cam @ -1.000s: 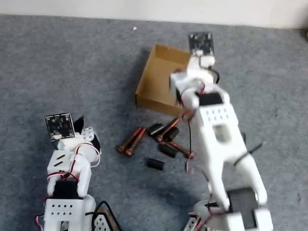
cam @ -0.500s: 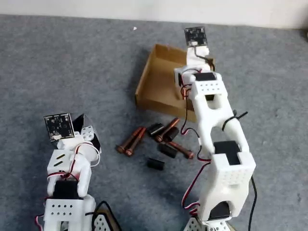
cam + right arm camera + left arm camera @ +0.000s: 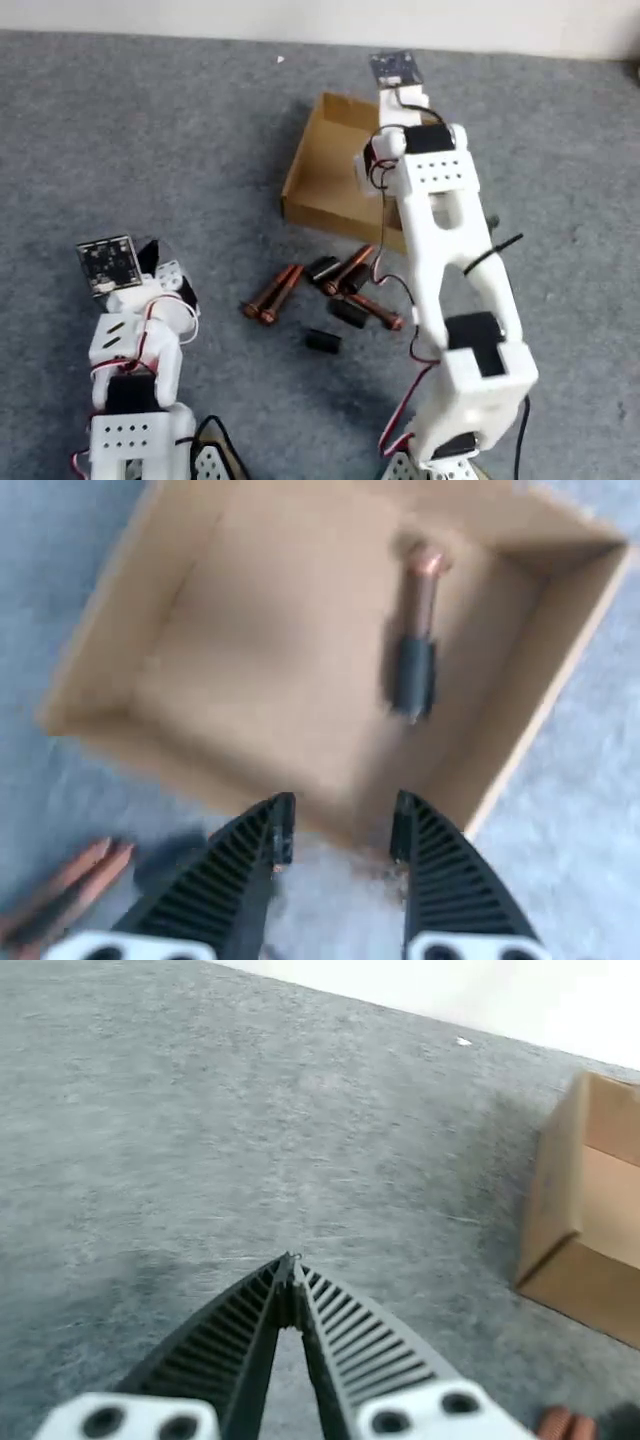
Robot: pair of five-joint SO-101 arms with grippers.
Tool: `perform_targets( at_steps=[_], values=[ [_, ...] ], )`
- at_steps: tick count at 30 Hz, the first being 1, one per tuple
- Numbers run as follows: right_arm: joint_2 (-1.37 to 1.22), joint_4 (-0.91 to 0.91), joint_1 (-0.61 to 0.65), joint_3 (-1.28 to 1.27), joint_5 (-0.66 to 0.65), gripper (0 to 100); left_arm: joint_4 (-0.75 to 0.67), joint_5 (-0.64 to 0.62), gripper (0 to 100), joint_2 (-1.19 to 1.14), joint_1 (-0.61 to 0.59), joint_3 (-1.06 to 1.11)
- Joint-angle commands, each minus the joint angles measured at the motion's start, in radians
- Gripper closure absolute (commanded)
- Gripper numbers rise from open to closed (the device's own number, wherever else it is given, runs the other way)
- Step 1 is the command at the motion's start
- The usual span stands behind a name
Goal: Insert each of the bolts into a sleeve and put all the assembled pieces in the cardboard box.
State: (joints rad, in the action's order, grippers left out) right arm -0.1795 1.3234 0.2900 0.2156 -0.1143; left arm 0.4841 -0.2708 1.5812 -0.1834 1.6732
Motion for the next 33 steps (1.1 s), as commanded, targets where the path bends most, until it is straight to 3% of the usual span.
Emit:
perform_targets(
  at_steps=[1,7,11,15,22,33],
  values=[
    [0.131,0.170,0.042,0.045,-0.112,85.4,-0.029,0.008,99,0.007,-0.041,0.002],
    [0.165,0.435,0.099,0.045,-0.253,85.4,-0.029,0.012,99,0.007,-0.041,0.002],
    [0.183,0.437,0.107,-0.059,-0.296,85.4,-0.029,0.014,99,0.007,-0.044,0.002],
    [0.259,0.429,0.208,-0.257,-0.304,85.4,-0.031,0.012,99,0.007,-0.105,0.002],
    [0.513,0.166,0.380,-0.677,-0.301,85.4,-0.087,0.014,99,0.007,-0.194,0.013],
    [0.607,-0.243,0.475,-1.056,-0.301,85.4,-0.087,0.014,99,0.007,-0.196,0.013]
  ],
)
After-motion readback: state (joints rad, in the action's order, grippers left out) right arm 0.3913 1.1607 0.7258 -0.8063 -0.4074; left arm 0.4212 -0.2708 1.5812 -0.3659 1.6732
